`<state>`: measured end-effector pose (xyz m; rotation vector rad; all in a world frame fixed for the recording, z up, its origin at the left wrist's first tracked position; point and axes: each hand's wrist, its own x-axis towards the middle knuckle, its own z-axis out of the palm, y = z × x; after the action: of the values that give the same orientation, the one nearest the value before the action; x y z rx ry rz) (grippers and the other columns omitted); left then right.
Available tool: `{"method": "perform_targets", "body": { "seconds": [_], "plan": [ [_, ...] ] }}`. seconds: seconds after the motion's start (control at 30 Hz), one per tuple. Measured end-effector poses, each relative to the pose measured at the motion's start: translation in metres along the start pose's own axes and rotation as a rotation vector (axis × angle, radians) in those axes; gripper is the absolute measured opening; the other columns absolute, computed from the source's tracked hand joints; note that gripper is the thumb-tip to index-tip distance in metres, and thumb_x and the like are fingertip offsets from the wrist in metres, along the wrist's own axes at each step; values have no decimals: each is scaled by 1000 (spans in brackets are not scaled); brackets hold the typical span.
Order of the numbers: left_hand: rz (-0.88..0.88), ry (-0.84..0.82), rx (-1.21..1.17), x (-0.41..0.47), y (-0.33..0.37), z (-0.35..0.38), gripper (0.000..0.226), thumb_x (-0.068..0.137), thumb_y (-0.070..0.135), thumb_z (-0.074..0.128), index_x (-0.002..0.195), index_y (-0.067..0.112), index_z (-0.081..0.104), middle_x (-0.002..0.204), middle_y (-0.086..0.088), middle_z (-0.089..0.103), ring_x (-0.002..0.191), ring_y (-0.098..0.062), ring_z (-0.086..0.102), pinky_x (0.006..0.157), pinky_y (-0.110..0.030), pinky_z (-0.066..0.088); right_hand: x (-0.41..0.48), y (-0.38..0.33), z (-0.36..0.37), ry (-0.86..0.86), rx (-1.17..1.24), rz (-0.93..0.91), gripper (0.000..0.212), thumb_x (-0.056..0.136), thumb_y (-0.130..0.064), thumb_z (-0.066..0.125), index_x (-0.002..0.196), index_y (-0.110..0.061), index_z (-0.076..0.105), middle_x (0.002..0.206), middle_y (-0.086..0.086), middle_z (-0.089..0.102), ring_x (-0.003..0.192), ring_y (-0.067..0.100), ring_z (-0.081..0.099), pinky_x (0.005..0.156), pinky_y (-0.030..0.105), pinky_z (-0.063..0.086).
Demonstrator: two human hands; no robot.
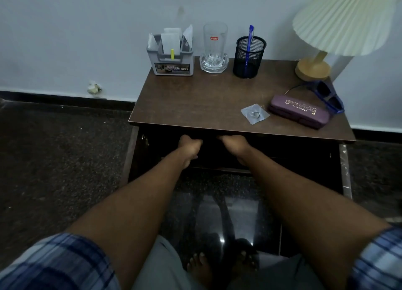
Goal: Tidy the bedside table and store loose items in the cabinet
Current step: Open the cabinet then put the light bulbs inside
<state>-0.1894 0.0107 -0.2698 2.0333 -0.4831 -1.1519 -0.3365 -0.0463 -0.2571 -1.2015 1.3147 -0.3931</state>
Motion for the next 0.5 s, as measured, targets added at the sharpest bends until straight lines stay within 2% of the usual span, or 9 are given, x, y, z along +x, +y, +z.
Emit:
{"method": "perform_targets", "body": {
  "seconds": [0.07, 0.13, 0.2, 0.27, 0.33, 0.5],
  "plan": [
    [13, -38, 40, -11, 0, -2, 18, 95, 22, 61, 111, 14, 58, 108, -9, 69, 101, -24, 69, 82, -39, 62, -9, -3, -3, -18, 6, -6, 15, 88, -25, 71, 100, -16, 70, 113, 7, 74, 86, 13, 69, 77, 26, 54],
    [36, -61, 76, -25, 2, -3, 3, 95, 21, 60, 97, 22, 57, 101, -6, 68, 94, -20, 68, 80, -37, 60, -18, -5, -6, -21, -19, -33, 23, 86, -27, 74, 106, -18, 70, 109, 4, 74, 87, 13, 70, 72, 26, 54],
    [45, -101, 101, -41, 4, -3, 5, 96, 19, 59, 95, 24, 59, 100, -5, 67, 87, -18, 65, 73, -32, 56, -32, -10, -10, -56, -73, -25, 26, 85, -32, 75, 106, -18, 69, 102, 2, 74, 84, 14, 69, 67, 27, 54],
    [58, -153, 122, -56, 6, -3, 15, 98, 17, 56, 111, 21, 62, 103, -5, 68, 86, -18, 63, 70, -29, 52, -42, -13, -14, -102, -136, 7, 25, 86, -36, 74, 102, -18, 69, 93, 1, 71, 80, 16, 66, 67, 29, 53],
    [77, -186, 139, -73, 7, -3, 21, 98, 16, 54, 118, 19, 62, 103, -5, 68, 84, -18, 63, 67, -28, 51, -55, -18, -20, -125, -186, 34, 28, 88, -37, 72, 105, -15, 69, 96, 4, 69, 81, 18, 62, 73, 34, 53],
    [144, -205, 138, -107, 10, -4, 17, 100, 13, 50, 111, 17, 63, 93, -4, 70, 71, -15, 62, 61, -25, 49, -85, -32, -39, -163, -231, 22, 31, 93, -35, 68, 112, -10, 69, 108, 11, 74, 84, 24, 68, 75, 34, 55]
  ]
}}
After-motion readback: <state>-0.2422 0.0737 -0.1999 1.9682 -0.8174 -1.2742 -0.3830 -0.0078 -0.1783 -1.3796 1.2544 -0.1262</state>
